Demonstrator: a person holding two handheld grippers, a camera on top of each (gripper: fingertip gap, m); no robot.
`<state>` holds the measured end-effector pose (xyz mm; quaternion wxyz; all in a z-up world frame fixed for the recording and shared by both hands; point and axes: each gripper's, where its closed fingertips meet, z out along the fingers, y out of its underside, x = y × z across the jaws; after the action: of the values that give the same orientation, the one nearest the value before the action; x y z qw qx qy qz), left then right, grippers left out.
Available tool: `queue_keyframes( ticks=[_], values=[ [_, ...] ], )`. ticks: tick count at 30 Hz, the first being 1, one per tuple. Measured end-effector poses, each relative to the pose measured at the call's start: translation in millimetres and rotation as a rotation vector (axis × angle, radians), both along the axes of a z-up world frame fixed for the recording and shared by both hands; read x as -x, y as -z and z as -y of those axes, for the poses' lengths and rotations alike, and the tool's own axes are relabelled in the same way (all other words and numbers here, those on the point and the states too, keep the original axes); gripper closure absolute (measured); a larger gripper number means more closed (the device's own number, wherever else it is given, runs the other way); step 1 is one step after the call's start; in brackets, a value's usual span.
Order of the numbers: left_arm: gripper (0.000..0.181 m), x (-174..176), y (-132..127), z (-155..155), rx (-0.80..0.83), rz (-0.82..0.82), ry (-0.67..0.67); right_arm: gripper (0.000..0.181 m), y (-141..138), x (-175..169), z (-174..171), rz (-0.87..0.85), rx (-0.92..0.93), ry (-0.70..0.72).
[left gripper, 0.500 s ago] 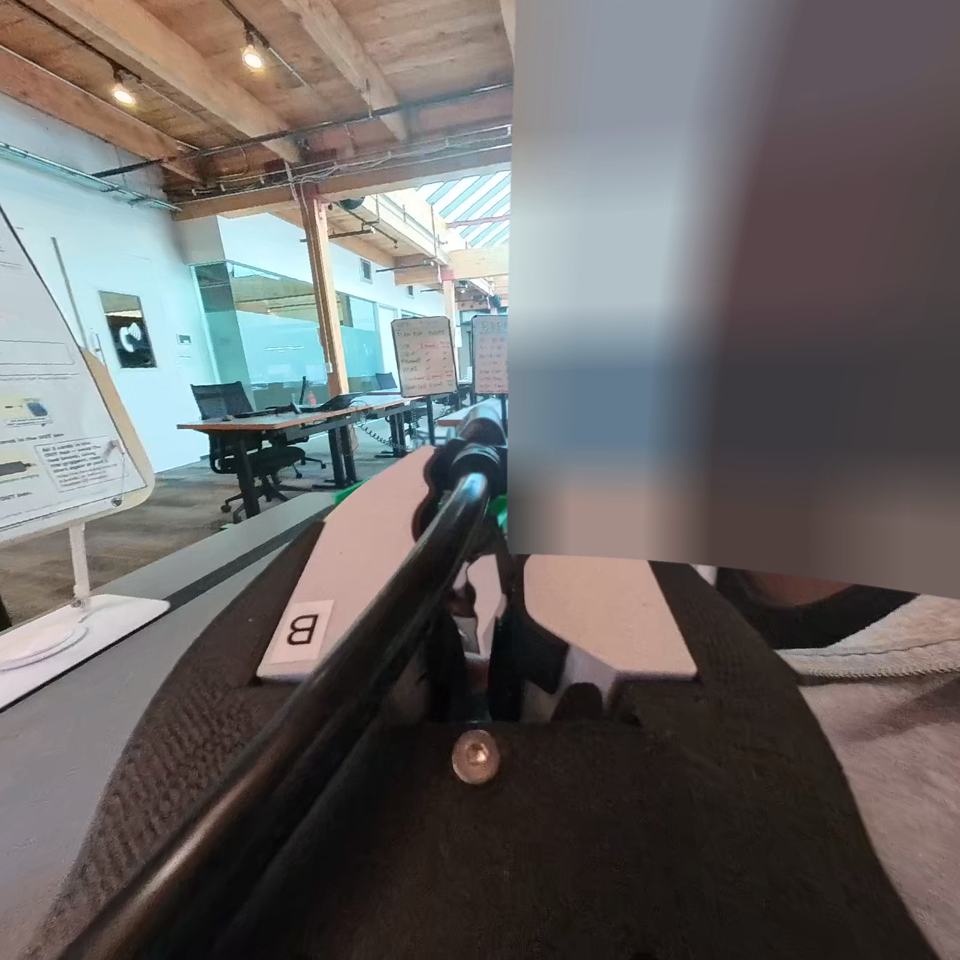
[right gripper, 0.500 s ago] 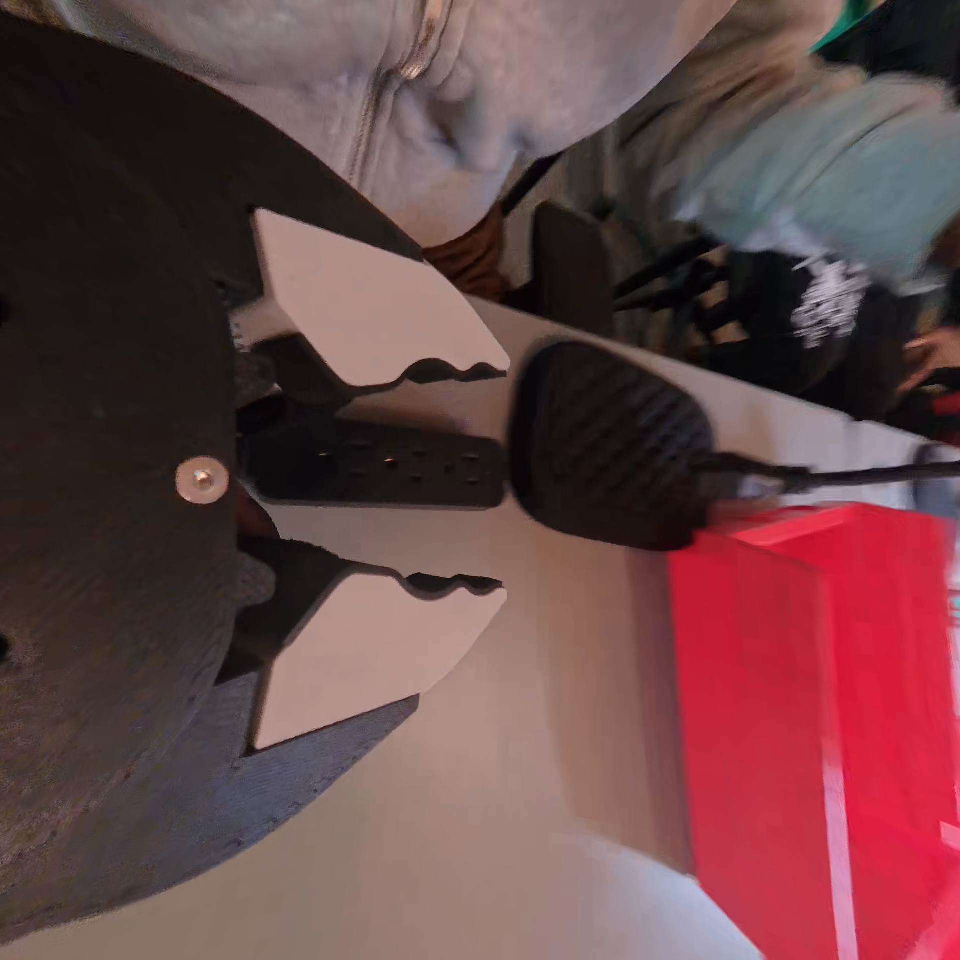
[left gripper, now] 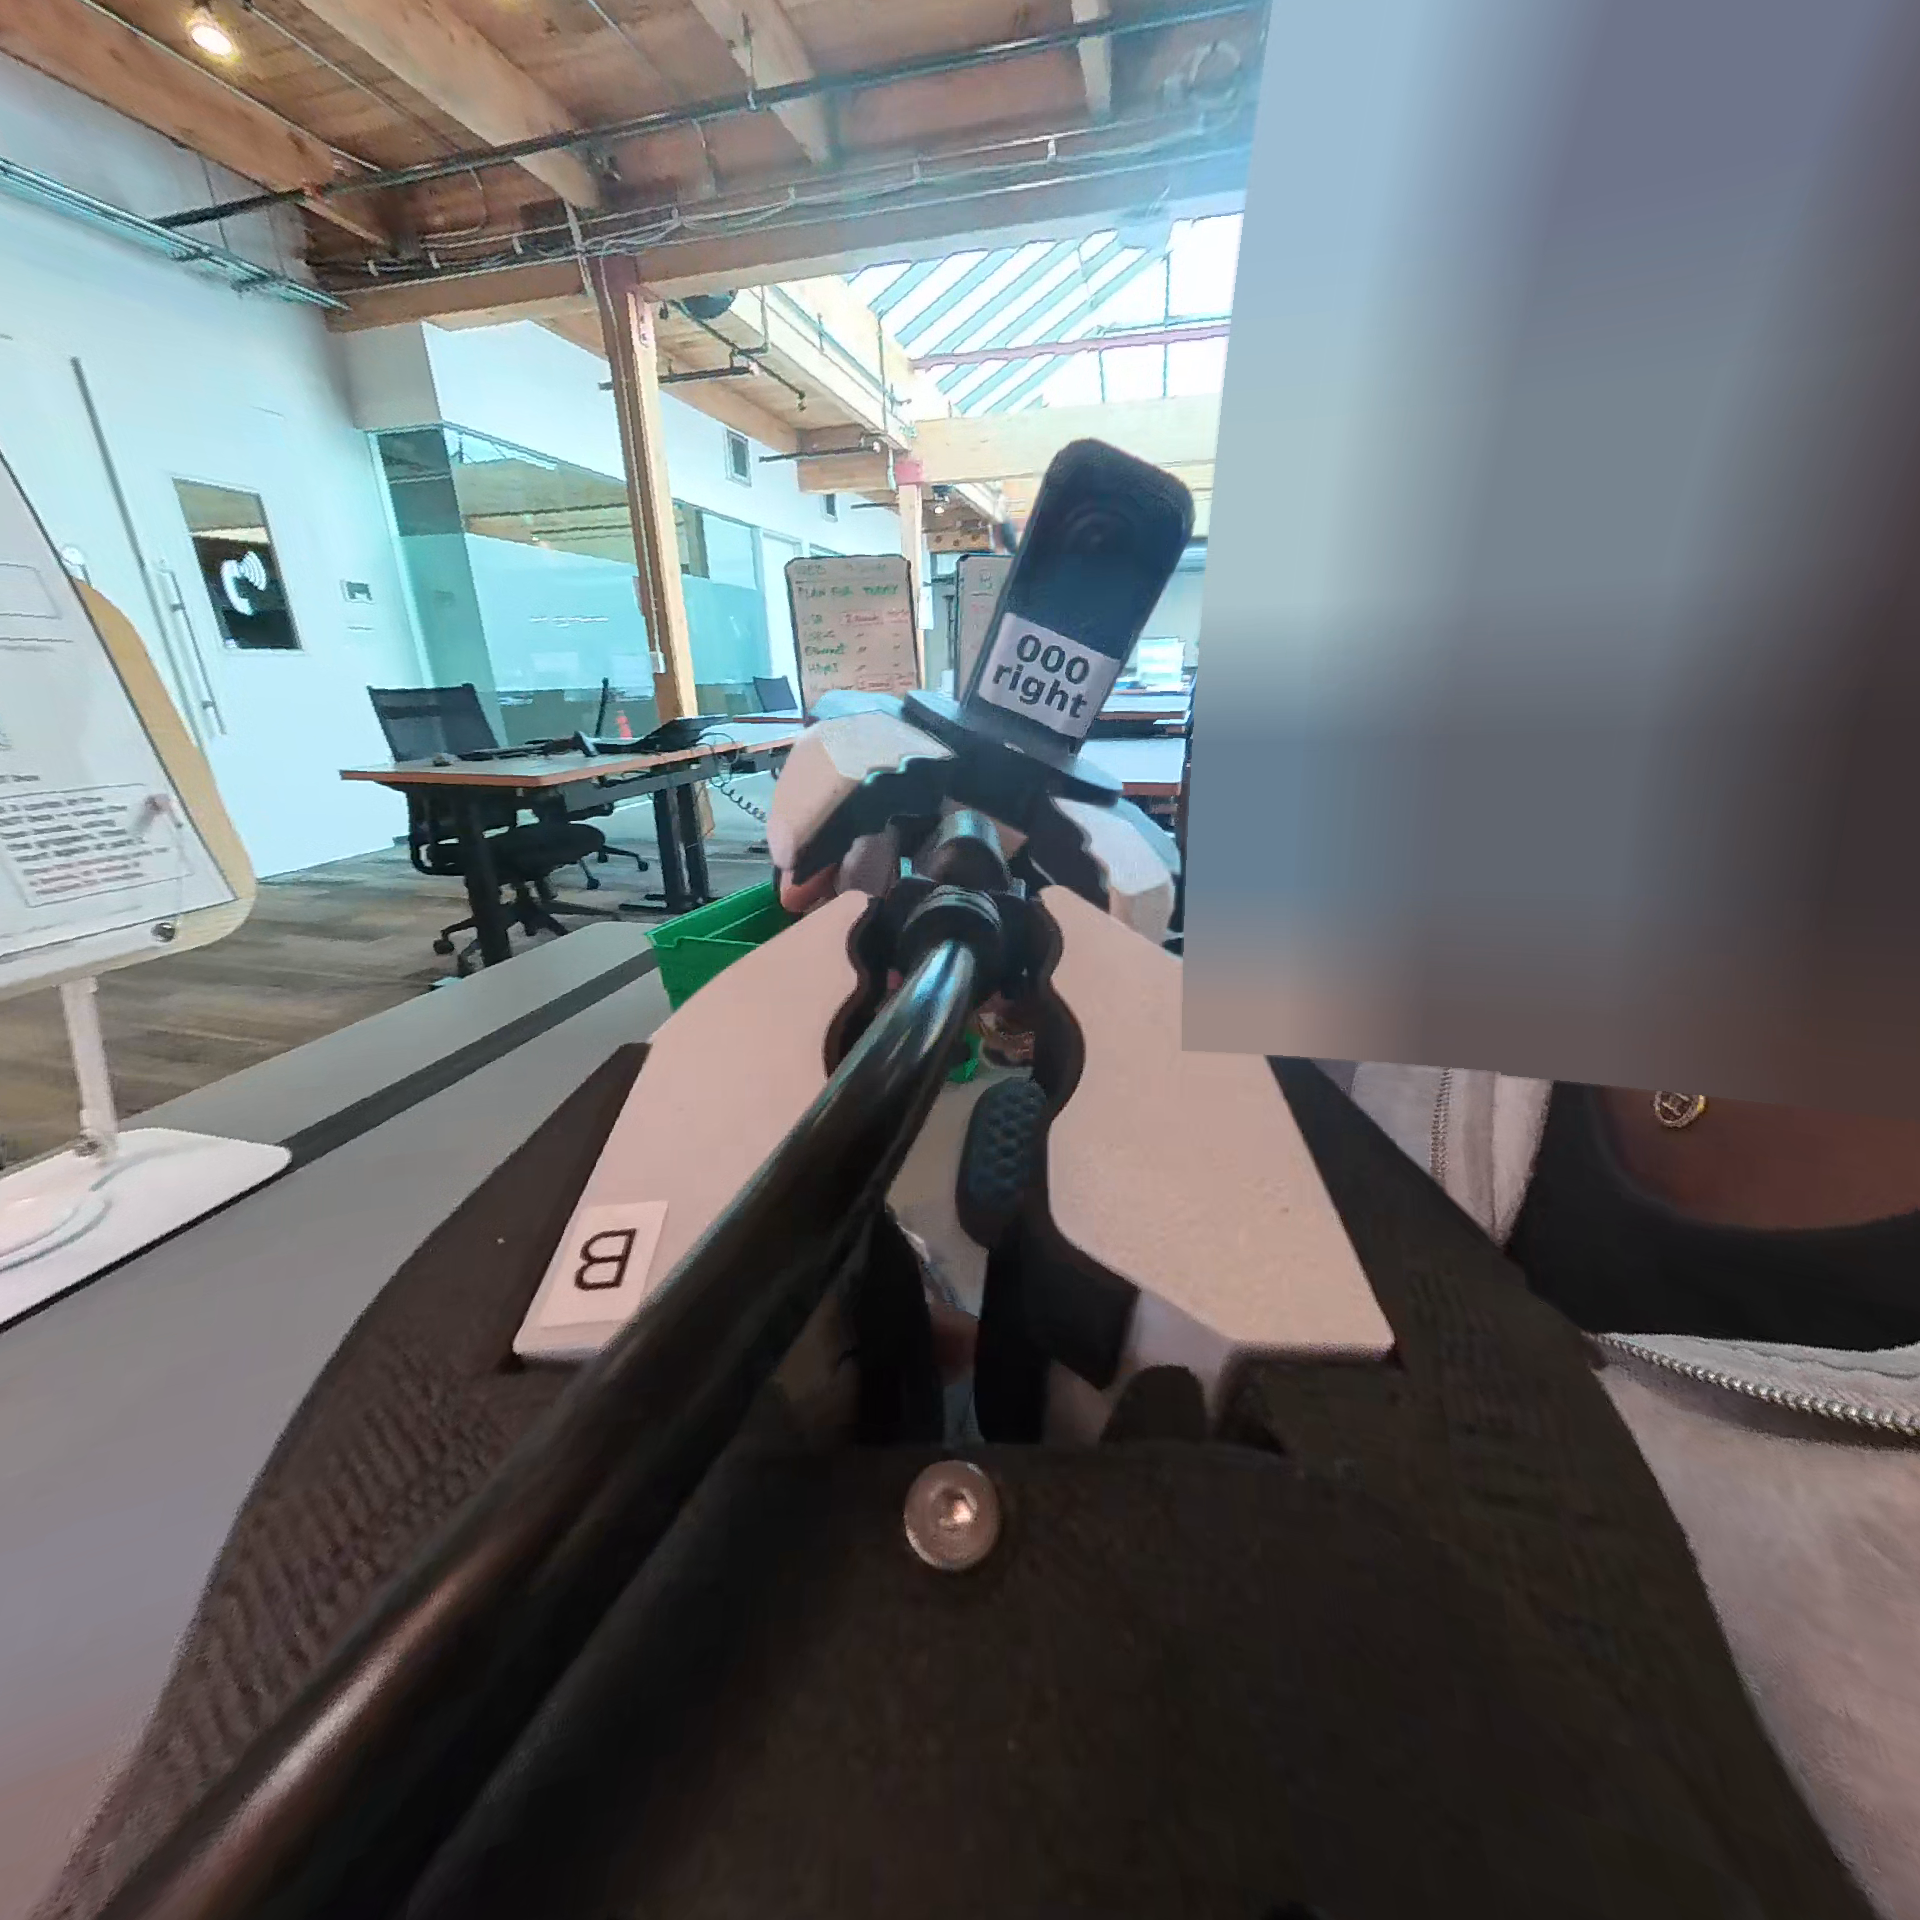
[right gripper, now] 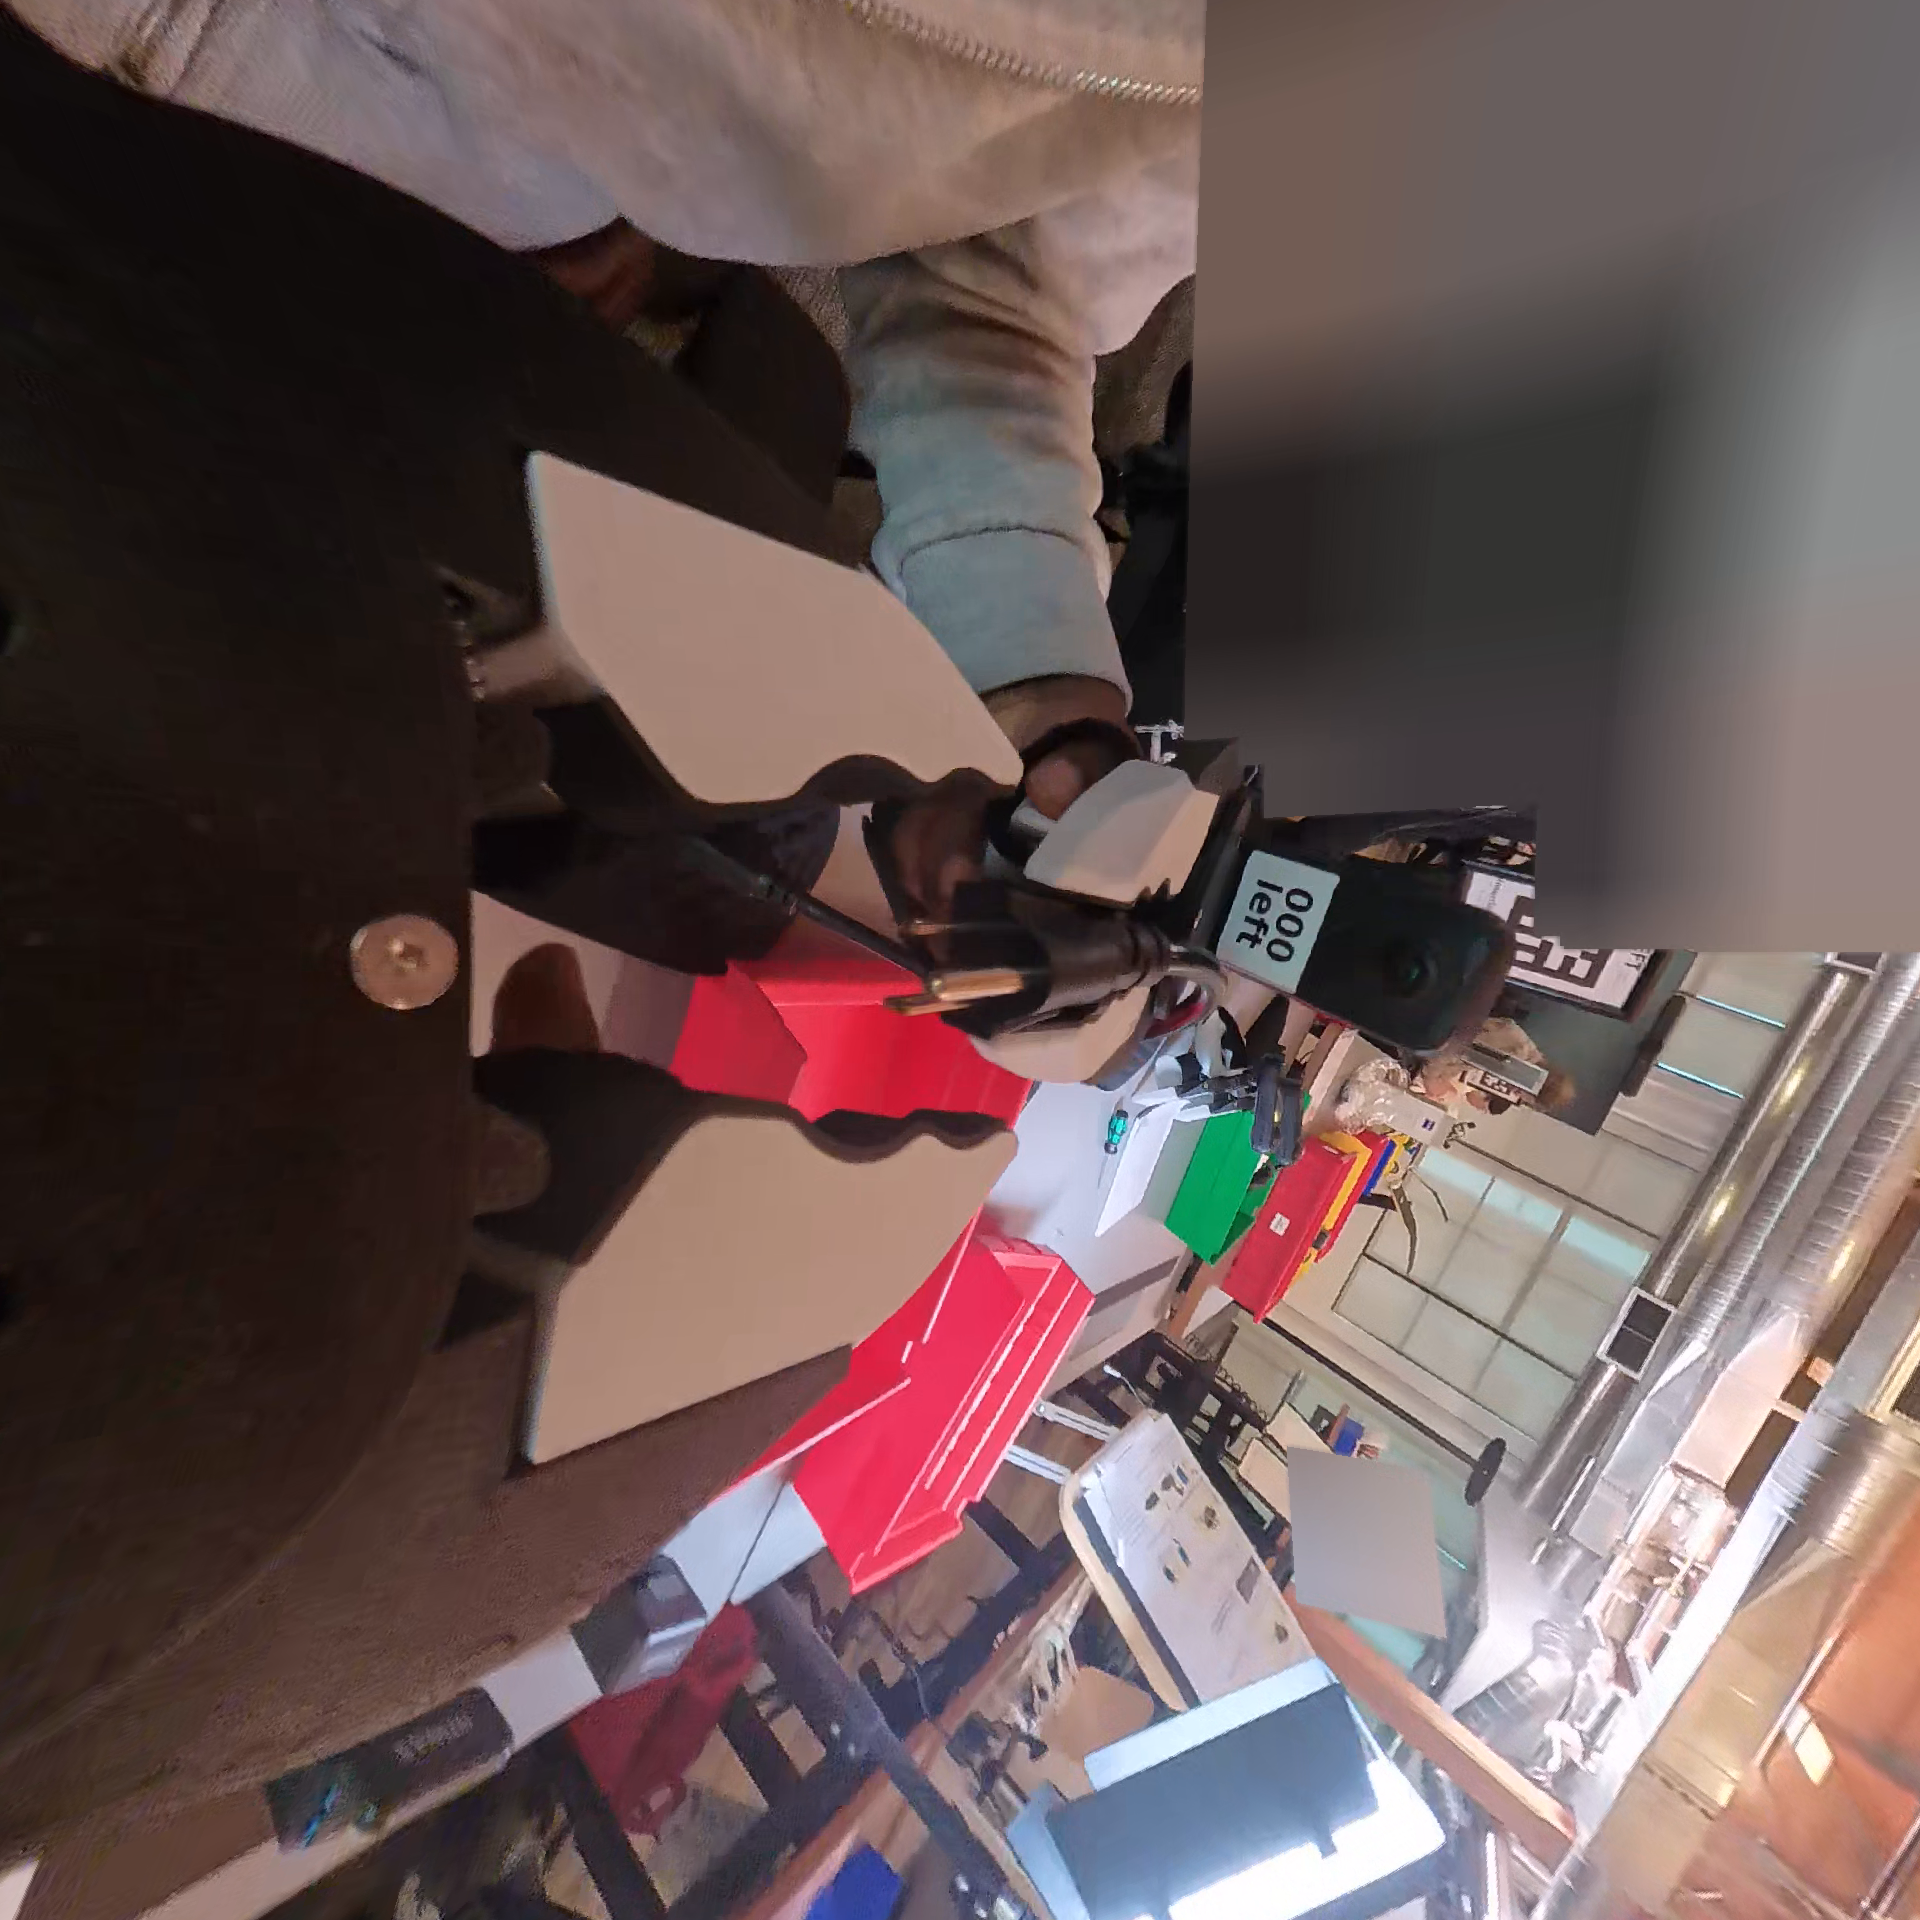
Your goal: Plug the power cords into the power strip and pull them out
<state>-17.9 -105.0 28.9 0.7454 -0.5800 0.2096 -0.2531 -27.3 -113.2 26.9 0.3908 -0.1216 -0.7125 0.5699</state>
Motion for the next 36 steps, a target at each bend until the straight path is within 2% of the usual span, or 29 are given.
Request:
queue_keyframes(
  ticks=[1, 3, 6, 10, 17, 20, 22, 25, 29, 34, 36],
  values=[
    [0.156, -1.7, 0.9, -1.5, 0.004, -0.002, 0.002, 0.127, -0.5, 1.3, 0.7, -0.036, -0.023, 0.014],
    [0.156, -5.8, 2.2, -4.1, 0.010, -0.013, 0.006, 0.129, -2.6, 2.2, 0.4, -0.119, -0.070, 0.041],
    [0.156, -10.7, 1.4, -4.2, 0.009, 0.002, 0.039, 0.130, -1.7, 1.1, 1.5, -0.153, -0.112, 0.042],
    [0.156, -8.6, 0.1, -7.3, 0.009, 0.071, 0.054, 0.152, -0.8, -1.3, 2.3, -0.222, -0.189, 0.051],
    [0.155, -6.2, -4.6, -11.9, -0.011, 0.182, 0.063, 0.153, -5.5, 0.4, -2.6, -0.207, -0.156, 0.063],
    [0.141, 2.1, -5.9, -15.8, -0.020, 0.282, 0.039, 0.153, -10.5, 1.8, -6.5, -0.209, -0.167, 0.078],
    [0.131, 3.5, -3.2, -15.4, 0.005, 0.325, 0.073, 0.153, -14.8, 2.1, -8.8, -0.222, -0.177, 0.096],
    [0.115, -7.5, 19.3, -20.9, 0.128, 0.261, 0.113, 0.153, -24.6, 2.3, -17.1, -0.234, -0.170, 0.126],
    [0.098, -48.7, 58.8, -12.7, 0.257, 0.049, 0.239, 0.153, -45.9, 0.8, -42.1, -0.268, -0.176, 0.229],
    [0.095, -97.6, 95.3, 23.7, 0.208, -0.219, 0.429, 0.153, -99.3, -19.9, -102.2, -0.347, -0.156, 0.465],
    [0.095, -94.8, 97.2, 21.4, 0.190, -0.233, 0.371, 0.153, -123.6, -42.3, -132.3, -0.387, -0.151, 0.575]
  ],
)
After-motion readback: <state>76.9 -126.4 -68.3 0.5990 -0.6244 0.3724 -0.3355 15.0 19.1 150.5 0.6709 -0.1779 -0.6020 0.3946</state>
